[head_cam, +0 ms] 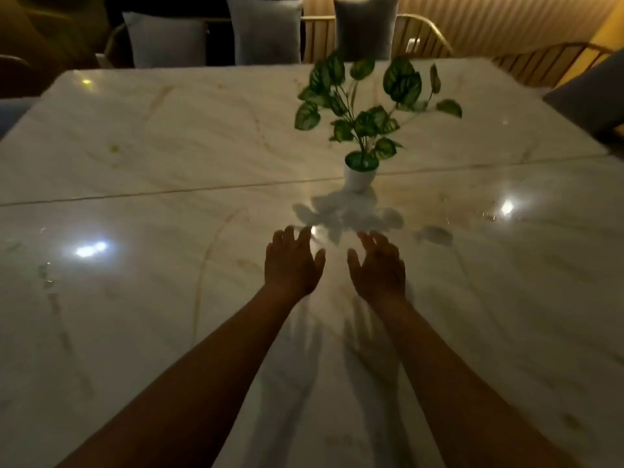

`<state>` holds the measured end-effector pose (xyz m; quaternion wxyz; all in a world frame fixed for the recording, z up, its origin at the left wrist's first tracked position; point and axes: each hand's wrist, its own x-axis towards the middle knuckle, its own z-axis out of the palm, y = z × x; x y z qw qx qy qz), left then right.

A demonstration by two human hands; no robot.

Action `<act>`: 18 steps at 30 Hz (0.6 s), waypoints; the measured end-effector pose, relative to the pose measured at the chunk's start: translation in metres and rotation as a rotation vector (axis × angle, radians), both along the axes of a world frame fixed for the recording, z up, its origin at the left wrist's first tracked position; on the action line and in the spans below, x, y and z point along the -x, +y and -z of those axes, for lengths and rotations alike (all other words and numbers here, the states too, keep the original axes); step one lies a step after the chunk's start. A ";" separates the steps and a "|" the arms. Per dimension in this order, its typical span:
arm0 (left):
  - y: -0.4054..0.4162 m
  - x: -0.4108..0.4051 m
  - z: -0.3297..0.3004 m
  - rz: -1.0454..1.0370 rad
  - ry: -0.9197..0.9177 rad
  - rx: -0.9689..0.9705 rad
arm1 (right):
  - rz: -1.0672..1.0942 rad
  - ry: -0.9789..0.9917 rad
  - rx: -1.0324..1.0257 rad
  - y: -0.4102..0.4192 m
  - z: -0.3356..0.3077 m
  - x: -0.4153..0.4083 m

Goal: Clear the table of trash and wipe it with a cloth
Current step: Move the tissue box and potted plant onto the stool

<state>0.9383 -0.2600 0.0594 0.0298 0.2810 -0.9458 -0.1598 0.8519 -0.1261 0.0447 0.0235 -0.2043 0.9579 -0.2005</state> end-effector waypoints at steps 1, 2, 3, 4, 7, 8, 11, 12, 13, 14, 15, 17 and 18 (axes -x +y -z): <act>0.003 0.017 0.006 -0.016 -0.029 -0.023 | -0.001 -0.026 0.007 0.000 0.005 0.018; 0.003 0.032 0.012 -0.040 -0.051 -0.041 | -0.014 -0.049 0.037 -0.001 0.012 0.035; 0.002 0.049 0.017 -0.053 -0.081 -0.048 | -0.029 -0.076 0.063 -0.005 0.018 0.051; -0.001 0.065 0.021 -0.060 -0.115 -0.061 | -0.025 -0.107 0.096 -0.010 0.023 0.067; -0.015 0.110 0.040 -0.093 -0.192 -0.086 | 0.029 -0.164 0.212 -0.036 0.029 0.115; -0.021 0.123 0.047 -0.112 -0.210 -0.091 | 0.052 -0.165 0.248 -0.045 0.031 0.129; -0.041 0.154 0.067 -0.139 -0.262 -0.079 | 0.131 -0.183 0.342 -0.069 0.033 0.169; -0.046 0.161 0.074 -0.131 -0.290 -0.060 | 0.143 -0.191 0.383 -0.075 0.036 0.182; -0.050 0.167 0.081 -0.117 -0.322 -0.041 | 0.157 -0.205 0.409 -0.082 0.036 0.194; -0.053 0.171 0.087 -0.106 -0.350 -0.020 | 0.169 -0.203 0.433 -0.090 0.040 0.207; -0.055 0.174 0.091 -0.099 -0.363 -0.002 | 0.190 -0.205 0.441 -0.098 0.044 0.220; -0.056 0.175 0.098 -0.094 -0.350 0.012 | 0.169 -0.211 0.454 -0.115 0.048 0.240; -0.056 0.175 0.100 -0.090 -0.338 0.008 | 0.120 -0.237 0.446 -0.122 0.051 0.249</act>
